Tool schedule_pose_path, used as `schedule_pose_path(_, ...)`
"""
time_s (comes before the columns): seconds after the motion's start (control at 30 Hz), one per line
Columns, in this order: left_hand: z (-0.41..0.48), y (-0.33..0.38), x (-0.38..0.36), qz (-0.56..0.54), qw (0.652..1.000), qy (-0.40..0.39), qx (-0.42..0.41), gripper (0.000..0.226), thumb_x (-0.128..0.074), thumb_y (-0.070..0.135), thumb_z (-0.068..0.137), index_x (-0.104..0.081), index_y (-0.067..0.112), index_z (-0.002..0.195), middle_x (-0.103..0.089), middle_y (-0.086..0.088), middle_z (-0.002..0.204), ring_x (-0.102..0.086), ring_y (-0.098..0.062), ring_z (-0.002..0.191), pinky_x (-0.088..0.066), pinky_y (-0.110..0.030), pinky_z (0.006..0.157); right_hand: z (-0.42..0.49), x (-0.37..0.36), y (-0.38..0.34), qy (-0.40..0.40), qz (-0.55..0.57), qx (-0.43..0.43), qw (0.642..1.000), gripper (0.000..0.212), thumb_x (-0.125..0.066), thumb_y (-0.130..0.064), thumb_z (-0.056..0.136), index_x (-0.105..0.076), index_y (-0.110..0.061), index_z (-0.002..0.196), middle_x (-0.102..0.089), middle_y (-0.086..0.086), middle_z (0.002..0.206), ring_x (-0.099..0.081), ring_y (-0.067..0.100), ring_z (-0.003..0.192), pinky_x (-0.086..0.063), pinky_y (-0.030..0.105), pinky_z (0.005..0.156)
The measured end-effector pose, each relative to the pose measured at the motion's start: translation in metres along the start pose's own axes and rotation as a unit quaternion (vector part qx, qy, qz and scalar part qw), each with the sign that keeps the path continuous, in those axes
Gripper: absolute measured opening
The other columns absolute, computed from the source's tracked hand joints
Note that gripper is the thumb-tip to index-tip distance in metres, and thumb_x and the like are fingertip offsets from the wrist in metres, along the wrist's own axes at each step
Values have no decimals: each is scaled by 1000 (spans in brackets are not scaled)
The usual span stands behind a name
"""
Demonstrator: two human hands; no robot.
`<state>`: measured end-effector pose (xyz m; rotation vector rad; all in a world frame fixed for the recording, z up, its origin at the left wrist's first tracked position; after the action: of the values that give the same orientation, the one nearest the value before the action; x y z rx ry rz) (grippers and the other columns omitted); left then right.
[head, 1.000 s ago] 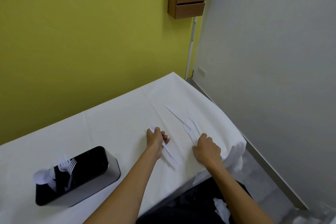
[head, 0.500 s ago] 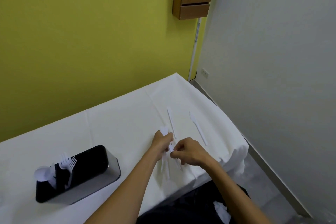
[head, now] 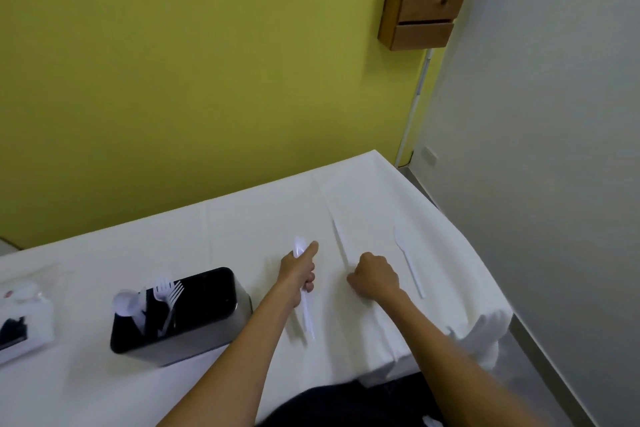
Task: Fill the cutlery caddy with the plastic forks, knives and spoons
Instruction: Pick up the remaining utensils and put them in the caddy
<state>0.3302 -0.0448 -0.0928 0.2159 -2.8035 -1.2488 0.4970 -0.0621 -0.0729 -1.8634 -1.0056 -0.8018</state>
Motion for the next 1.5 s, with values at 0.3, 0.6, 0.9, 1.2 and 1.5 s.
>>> schedule_pose_path(0.3,1,6,-19,73,995,36,-59,26,-51,30,102,-58,6,102,-60,-4,78,-50,-18,60,-43,-27,57,-31,13,17,-46,121,93,987,24,-66,-41,88,-70,-18,93,-72,-2,94,-68,11,80,-54,26,73)
schedule_pose_path(0.6,3,11,-45,-9,999,-7,-36,12,-52,20,100,-52,8,95,-47,-5,61,-43,-19,49,-41,-28,52,-31,36,84,69,-5,-107,992,8,-51,-18,93,-46,-13,90,-58,7,98,-49,19,74,-38,28,61)
schedule_pose_path(0.9,-18,19,-51,37,996,-32,-72,55,-66,65,84,-56,12,98,-58,-3,74,-47,-18,53,-45,-29,58,-61,33,11,14,153,126,980,12,-59,-20,85,-70,-15,85,-71,-5,69,-61,3,59,-41,10,55)
schedule_pose_path(1.2,-52,72,5,-18,961,91,-262,19,-46,34,102,-48,18,93,-54,-1,67,-54,-17,57,-49,-35,67,-52,21,-42,76,96,218,968,14,-57,-20,93,-69,-17,99,-70,-7,95,-62,11,82,-48,23,75)
schedule_pose_path(1.5,-96,112,127,-118,899,215,-362,37,-55,46,99,-40,26,71,-34,12,50,-29,-12,43,-29,-25,43,-82,-25,-149,15,149,359,921,44,-37,-13,103,-44,-15,146,-45,-1,151,-42,14,139,-28,20,112)
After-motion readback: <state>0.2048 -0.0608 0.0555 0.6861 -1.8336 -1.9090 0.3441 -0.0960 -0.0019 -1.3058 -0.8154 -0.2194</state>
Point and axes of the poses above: each hand's wrist, its own z-axis towards the middle knuckle, its own x-axis out of the back of the hand, y = z × x, the point moved 2 cm from there along z, towards the middle knuckle
